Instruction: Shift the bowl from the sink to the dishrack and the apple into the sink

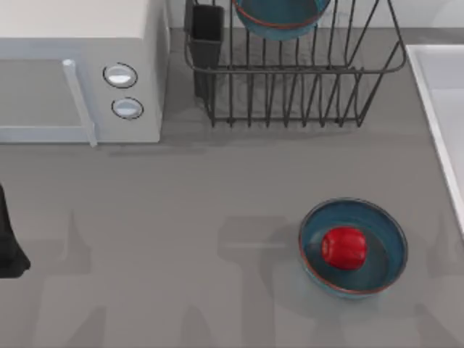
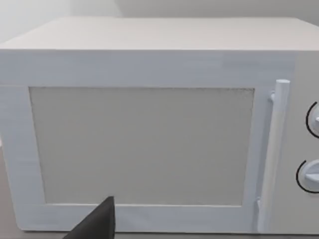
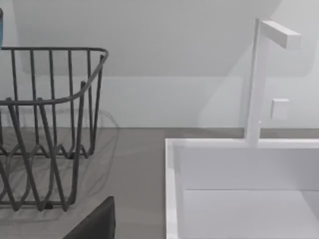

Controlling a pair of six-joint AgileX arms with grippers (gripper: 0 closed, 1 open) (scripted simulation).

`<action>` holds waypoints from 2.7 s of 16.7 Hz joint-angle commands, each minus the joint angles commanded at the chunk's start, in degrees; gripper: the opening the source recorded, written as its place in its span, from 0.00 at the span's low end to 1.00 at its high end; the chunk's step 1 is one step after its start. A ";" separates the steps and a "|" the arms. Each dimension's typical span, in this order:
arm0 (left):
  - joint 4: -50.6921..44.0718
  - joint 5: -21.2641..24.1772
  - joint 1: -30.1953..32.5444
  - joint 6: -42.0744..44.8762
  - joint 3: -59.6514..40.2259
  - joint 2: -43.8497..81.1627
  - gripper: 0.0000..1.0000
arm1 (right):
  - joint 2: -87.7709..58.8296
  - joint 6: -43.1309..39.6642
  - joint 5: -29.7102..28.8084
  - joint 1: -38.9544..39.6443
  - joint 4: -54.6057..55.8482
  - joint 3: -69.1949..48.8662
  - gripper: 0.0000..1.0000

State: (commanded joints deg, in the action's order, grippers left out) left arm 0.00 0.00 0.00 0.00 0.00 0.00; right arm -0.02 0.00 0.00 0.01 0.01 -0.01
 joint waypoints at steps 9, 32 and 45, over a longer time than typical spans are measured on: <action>0.00 0.00 0.00 0.00 0.00 0.00 1.00 | -21.79 12.07 -0.71 14.64 -14.29 -19.35 1.00; 0.00 0.00 0.00 0.00 0.00 0.00 1.00 | -104.94 36.24 -0.01 35.39 -63.35 -78.42 1.00; 0.00 0.00 0.00 0.00 0.00 0.00 1.00 | -114.30 36.56 -0.06 35.60 -41.18 -65.50 1.00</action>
State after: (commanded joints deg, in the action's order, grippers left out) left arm 0.00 0.00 0.00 0.00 0.00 0.00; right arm -114.32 36.55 -0.06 35.61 -41.17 -65.52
